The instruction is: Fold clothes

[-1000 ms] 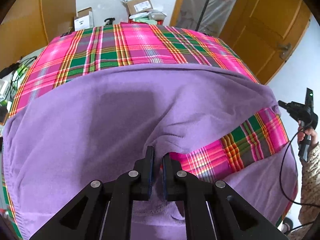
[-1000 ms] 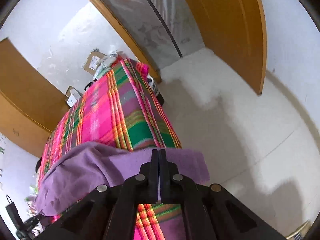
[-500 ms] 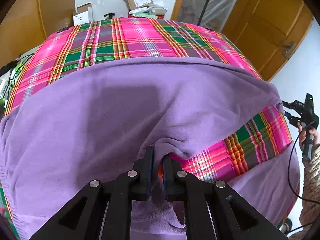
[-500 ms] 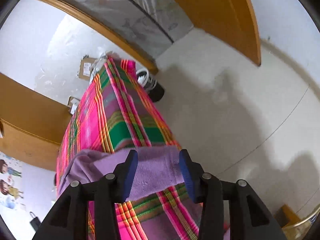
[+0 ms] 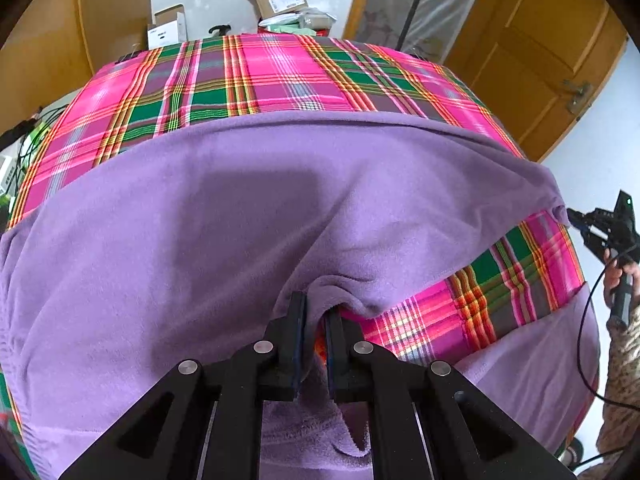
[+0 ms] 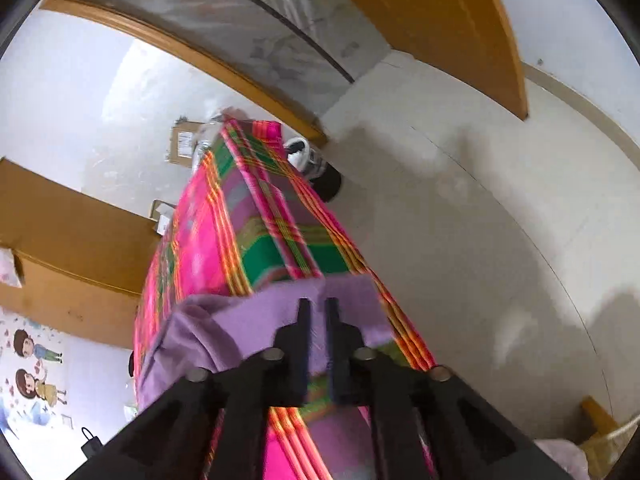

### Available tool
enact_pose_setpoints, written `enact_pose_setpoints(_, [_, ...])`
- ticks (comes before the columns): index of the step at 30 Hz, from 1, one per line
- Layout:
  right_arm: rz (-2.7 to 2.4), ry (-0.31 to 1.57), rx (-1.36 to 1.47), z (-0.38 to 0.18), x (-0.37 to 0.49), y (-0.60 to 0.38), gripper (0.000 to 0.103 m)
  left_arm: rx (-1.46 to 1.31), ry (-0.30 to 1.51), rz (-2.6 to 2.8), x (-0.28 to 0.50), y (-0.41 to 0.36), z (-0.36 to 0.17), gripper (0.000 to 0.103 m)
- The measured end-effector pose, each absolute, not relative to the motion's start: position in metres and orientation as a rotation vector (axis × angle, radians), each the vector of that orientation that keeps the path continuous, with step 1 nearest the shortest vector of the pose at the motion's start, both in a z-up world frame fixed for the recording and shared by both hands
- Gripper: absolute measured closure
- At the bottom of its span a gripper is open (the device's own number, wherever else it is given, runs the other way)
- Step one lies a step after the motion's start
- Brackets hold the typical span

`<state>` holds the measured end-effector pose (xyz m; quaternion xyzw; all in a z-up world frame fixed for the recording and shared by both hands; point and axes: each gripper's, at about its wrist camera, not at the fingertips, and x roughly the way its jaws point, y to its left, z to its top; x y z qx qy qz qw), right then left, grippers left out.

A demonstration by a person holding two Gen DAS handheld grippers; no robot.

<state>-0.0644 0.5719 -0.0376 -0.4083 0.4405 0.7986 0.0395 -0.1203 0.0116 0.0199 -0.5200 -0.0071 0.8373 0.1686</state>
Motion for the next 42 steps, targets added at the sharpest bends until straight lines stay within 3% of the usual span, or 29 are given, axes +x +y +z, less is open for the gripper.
enact_pose_setpoints(3, [2.447, 1.405, -1.252, -0.040, -0.051, 0.565, 0.064, -1.477, -0.018, 2.380, -0.121, 0.012, 0.020, 0.096])
enact_pose_setpoints(11, [2.392, 1.540, -1.239, -0.054, -0.059, 0.561, 0.063, -1.471, -0.034, 2.384, -0.120, 0.009, 0.020, 0.096])
enact_pose_setpoints(12, [2.393, 1.545, -1.219, -0.054, -0.061, 0.562, 0.069, -1.471, -0.042, 2.383, -0.120, 0.008, 0.020, 0.096])
enact_pose_setpoints(13, [2.398, 1.542, -1.200, -0.052, -0.062, 0.563, 0.085, -1.470, -0.051, 2.383, -0.120, 0.007, 0.021, 0.096])
enact_pose_setpoints(15, [2.440, 1.473, -1.171, -0.043, -0.066, 0.562, 0.099, -1.470, -0.060, 2.383, -0.120, 0.006, 0.021, 0.096])
enact_pose_setpoints(18, [2.521, 1.342, -1.093, -0.017, -0.073, 0.561, 0.099, -1.470, -0.070, 2.385, -0.120, 0.005, 0.021, 0.096])
enact_pose_setpoints(24, [2.642, 1.289, -0.890, 0.030, -0.076, 0.576, 0.099, -1.469, -0.107, 2.386, -0.120, 0.001, 0.020, 0.096])
enact_pose_setpoints(34, [2.405, 1.199, -1.124, -0.028, -0.078, 0.581, 0.098, -1.466, -0.081, 2.374, -0.119, 0.002, 0.019, 0.096])
enact_pose_setpoints(42, [2.445, 0.960, -1.049, 0.000, -0.072, 0.570, 0.098, -1.448, -0.089, 2.360, -0.115, 0.002, 0.024, 0.096])
